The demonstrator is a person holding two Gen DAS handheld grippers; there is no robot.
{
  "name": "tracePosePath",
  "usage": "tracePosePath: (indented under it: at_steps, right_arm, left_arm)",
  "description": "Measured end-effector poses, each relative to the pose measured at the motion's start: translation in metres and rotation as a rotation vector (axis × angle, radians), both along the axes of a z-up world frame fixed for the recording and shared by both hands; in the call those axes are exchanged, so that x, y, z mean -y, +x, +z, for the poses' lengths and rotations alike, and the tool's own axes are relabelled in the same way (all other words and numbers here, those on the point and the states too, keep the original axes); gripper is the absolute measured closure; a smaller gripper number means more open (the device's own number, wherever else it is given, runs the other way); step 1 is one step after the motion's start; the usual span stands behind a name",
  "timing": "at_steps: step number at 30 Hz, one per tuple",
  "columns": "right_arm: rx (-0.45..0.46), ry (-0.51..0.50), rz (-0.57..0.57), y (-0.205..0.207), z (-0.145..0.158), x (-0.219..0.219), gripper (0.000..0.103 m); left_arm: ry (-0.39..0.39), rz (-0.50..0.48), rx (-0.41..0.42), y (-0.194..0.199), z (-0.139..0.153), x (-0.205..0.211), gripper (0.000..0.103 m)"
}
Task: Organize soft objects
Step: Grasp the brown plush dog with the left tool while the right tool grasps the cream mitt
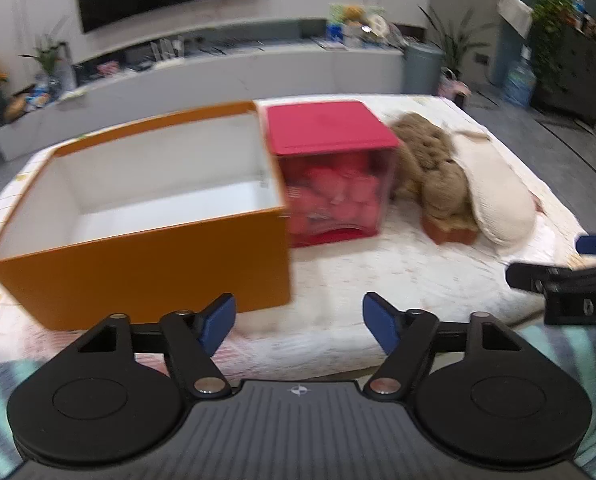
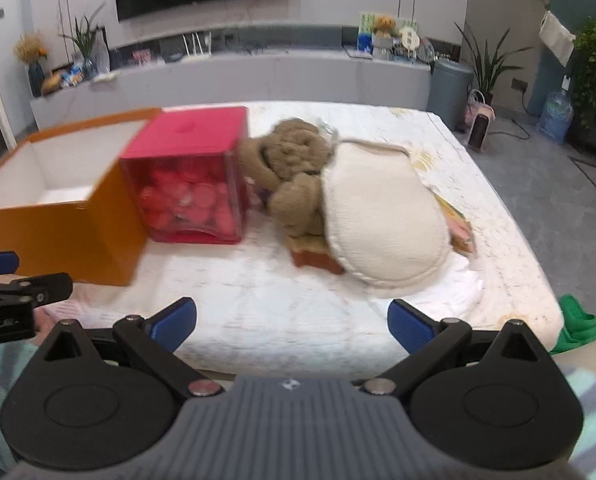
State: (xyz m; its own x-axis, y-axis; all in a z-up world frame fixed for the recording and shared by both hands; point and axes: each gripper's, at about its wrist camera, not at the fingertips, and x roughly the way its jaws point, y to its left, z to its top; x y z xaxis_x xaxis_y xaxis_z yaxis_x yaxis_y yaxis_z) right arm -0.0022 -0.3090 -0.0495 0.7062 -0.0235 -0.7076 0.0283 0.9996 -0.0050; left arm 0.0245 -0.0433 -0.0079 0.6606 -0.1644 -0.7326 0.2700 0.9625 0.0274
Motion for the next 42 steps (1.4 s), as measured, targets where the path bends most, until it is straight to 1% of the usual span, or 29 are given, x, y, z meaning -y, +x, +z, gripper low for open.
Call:
tracePosePath:
  at_steps: [1, 3, 6, 8, 10, 12, 15, 19, 22, 25, 28, 30, 31, 32, 33, 34, 35, 36, 37, 38, 40, 42]
  right_arm:
    - [-0.011, -0.013, -0.001, 0.005, 0.000, 0.007, 0.008]
    - [-0.023, -0.036, -0.002, 0.014, 0.001, 0.017, 0.009]
    - [-0.049, -0.050, -0.015, 0.030, -0.001, 0.036, 0.009]
    - [-0.082, -0.047, -0.022, 0.041, -0.003, 0.046, 0.009]
    - [-0.122, -0.045, -0.006, 0.055, -0.007, 0.053, 0.009]
    - [-0.150, -0.055, 0.014, 0.068, -0.010, 0.055, 0.008]
    - [-0.177, -0.068, 0.041, 0.088, -0.015, 0.059, 0.007]
    - [-0.207, -0.079, 0.051, 0.112, -0.017, 0.067, 0.006]
    - [-0.229, -0.106, 0.052, 0.125, -0.019, 0.072, 0.006]
    - [-0.253, -0.106, 0.062, 0.135, -0.023, 0.078, 0.006]
    - [-0.271, -0.103, 0.075, 0.142, -0.027, 0.082, 0.012]
    - [-0.282, -0.081, 0.093, 0.146, -0.028, 0.082, 0.019]
    - [-0.290, -0.066, 0.103, 0.148, -0.029, 0.082, 0.026]
    - [-0.296, -0.053, 0.112, 0.148, -0.030, 0.082, 0.031]
    - [-0.301, -0.045, 0.120, 0.149, -0.030, 0.082, 0.033]
    - [-0.302, -0.043, 0.125, 0.150, -0.030, 0.082, 0.040]
    - [-0.301, -0.039, 0.134, 0.150, -0.029, 0.081, 0.053]
    - [-0.306, -0.030, 0.142, 0.151, -0.029, 0.081, 0.060]
    - [-0.316, -0.016, 0.146, 0.152, -0.029, 0.082, 0.077]
    - [-0.325, -0.002, 0.148, 0.153, -0.030, 0.084, 0.090]
    - [-0.344, 0.014, 0.154, 0.155, -0.032, 0.087, 0.095]
    - [-0.349, 0.004, 0.158, 0.155, -0.033, 0.090, 0.095]
  left_arm:
    - [-0.002, -0.015, -0.012, 0.004, -0.001, 0.006, 0.025]
    - [-0.014, -0.047, -0.038, 0.013, -0.002, 0.018, 0.029]
    - [-0.029, -0.104, -0.062, 0.025, 0.000, 0.038, 0.029]
    - [-0.037, -0.136, -0.071, 0.035, 0.004, 0.053, 0.029]
    - [-0.052, -0.153, -0.095, 0.047, 0.006, 0.066, 0.029]
    - [-0.070, -0.161, -0.119, 0.058, 0.007, 0.076, 0.026]
    - [-0.068, -0.167, -0.136, 0.075, 0.005, 0.094, 0.022]
    - [-0.073, -0.154, -0.180, 0.093, 0.000, 0.109, 0.021]
    - [-0.086, -0.116, -0.204, 0.104, -0.004, 0.114, 0.021]
    - [-0.117, -0.066, -0.213, 0.113, -0.007, 0.118, 0.021]
    - [-0.151, -0.020, -0.227, 0.120, -0.011, 0.120, 0.020]
    - [-0.171, 0.001, -0.236, 0.124, -0.013, 0.121, 0.020]
    - [-0.178, 0.012, -0.234, 0.125, -0.013, 0.122, 0.020]
    - [-0.186, 0.024, -0.230, 0.127, -0.014, 0.123, 0.020]
    - [-0.192, 0.033, -0.227, 0.127, -0.014, 0.123, 0.020]
    - [-0.196, 0.043, -0.222, 0.128, -0.015, 0.124, 0.020]
    - [-0.199, 0.050, -0.217, 0.129, -0.016, 0.124, 0.020]
    - [-0.200, 0.056, -0.209, 0.130, -0.018, 0.125, 0.019]
    - [-0.206, 0.057, -0.208, 0.132, -0.020, 0.125, 0.019]
    - [-0.211, 0.059, -0.211, 0.133, -0.022, 0.126, 0.018]
    - [-0.228, 0.063, -0.212, 0.134, -0.026, 0.128, 0.017]
    - [-0.240, 0.067, -0.208, 0.134, -0.030, 0.128, 0.016]
